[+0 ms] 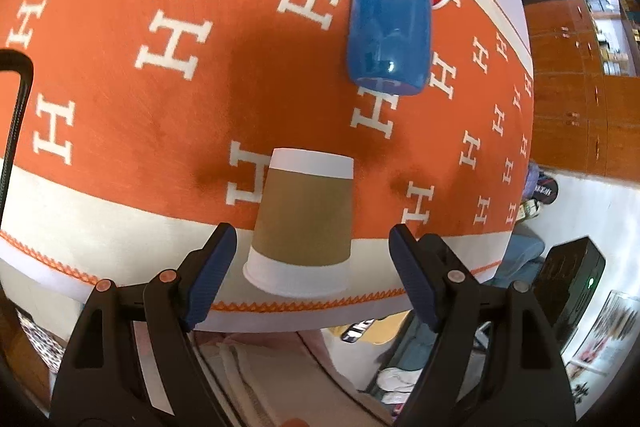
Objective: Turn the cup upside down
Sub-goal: 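Lift the brown cup with the left gripper and rotate it rim-down, then grasp the brown cup with the right gripper while the left gripper releases it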
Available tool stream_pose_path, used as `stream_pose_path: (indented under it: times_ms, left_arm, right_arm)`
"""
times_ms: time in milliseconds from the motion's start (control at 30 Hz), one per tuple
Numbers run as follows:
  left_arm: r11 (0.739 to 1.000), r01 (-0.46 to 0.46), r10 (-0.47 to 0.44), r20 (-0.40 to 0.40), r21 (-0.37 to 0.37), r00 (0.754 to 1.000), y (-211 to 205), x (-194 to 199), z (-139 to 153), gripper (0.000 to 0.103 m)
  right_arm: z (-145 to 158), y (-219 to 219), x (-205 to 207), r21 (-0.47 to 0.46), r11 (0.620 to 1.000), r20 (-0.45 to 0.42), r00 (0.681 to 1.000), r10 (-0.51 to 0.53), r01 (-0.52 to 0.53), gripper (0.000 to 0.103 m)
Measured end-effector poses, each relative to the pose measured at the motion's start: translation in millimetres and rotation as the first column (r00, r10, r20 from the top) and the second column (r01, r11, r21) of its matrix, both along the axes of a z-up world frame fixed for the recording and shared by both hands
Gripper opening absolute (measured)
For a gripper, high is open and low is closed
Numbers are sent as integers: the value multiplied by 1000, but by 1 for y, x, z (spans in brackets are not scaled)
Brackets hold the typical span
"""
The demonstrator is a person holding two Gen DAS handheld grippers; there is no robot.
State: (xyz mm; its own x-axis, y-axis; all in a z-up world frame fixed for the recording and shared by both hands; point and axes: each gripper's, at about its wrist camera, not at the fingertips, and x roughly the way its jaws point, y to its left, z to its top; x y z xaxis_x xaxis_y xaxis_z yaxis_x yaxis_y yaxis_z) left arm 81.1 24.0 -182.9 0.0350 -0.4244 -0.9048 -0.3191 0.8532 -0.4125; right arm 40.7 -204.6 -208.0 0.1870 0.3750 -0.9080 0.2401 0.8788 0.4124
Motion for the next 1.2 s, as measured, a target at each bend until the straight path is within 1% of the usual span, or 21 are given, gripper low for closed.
stream_pose_path:
  times_ms: [100,267,400,600,767,967,1033,1167,1200]
  left_arm:
    - [999,36,-37,24,28,999,3,-3,13,76]
    - [995,77,-80,47,70,996,10,-10,28,76]
    - [987,107,-116,77,121,990,14,-16,39,76]
    - [961,145,-180,133,237,975,20,-28,55,76]
    - [941,142,-206,185,308,961,25,-35,64,76]
    - [923,102,-204,249,370,947,35,-42,70,76]
    - [922,79,-190,264,378,946,41,-45,70,72]
    - [929,66,-166,250,363,954,52,-46,59,70]
    - [933,64,-160,249,355,955,54,-47,56,67]
  right_arm:
    - [6,1,-1,2,1000,10,1000,10,-10,84]
    - [15,5,-4,9,1000,20,999,29,-29,84]
    - [21,12,-5,-2,998,29,998,60,-60,84]
    - [30,32,-4,-16,991,40,990,134,-134,84]
    - [39,53,-4,-38,973,52,972,228,-226,84]
    - [42,71,4,-36,955,43,954,296,-294,84]
    - [40,76,8,-40,946,28,947,321,-320,84]
    - [32,86,14,-53,923,0,925,381,-381,84]
    - [30,88,15,-54,917,-4,918,395,-395,84]
